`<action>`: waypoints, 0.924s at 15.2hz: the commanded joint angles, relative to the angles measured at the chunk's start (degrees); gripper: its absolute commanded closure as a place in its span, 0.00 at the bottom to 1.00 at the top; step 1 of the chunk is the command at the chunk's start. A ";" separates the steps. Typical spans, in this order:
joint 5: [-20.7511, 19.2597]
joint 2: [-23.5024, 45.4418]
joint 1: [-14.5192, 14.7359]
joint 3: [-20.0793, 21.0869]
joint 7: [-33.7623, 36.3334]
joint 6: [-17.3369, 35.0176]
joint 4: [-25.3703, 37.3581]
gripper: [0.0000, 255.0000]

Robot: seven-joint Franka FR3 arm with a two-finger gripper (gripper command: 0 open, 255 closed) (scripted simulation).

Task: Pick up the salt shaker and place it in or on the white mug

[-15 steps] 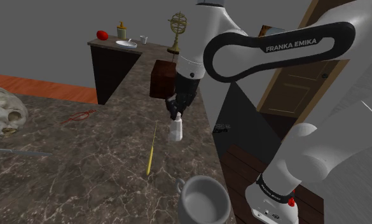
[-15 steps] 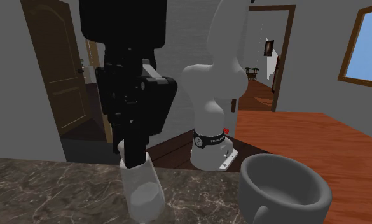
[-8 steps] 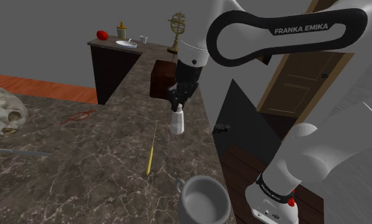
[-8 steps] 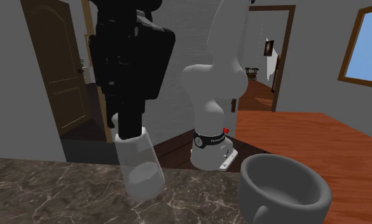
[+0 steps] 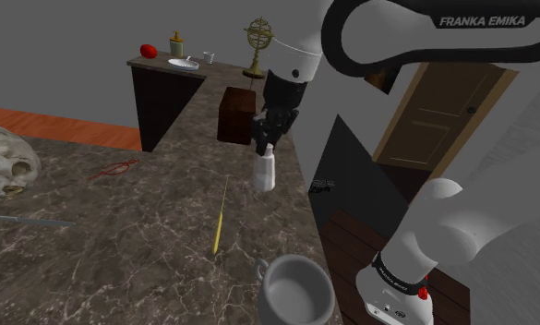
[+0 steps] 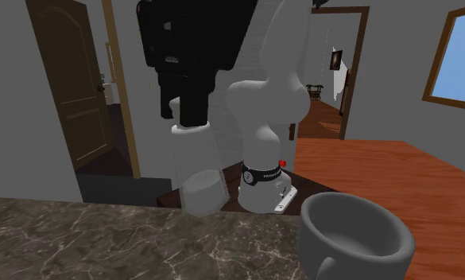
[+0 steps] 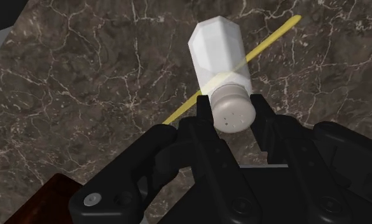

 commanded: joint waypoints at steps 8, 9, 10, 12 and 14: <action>5.35 -10.99 5.63 4.89 8.11 -7.67 -2.47 1.00; 5.97 -11.96 6.25 5.52 9.14 -8.59 -2.40 1.00; 6.58 -12.88 6.87 6.16 10.21 -9.52 -2.26 1.00; 7.82 -14.54 8.06 7.50 12.39 -11.35 -1.79 1.00; 9.07 -15.95 9.17 8.90 14.67 -13.16 -1.04 1.00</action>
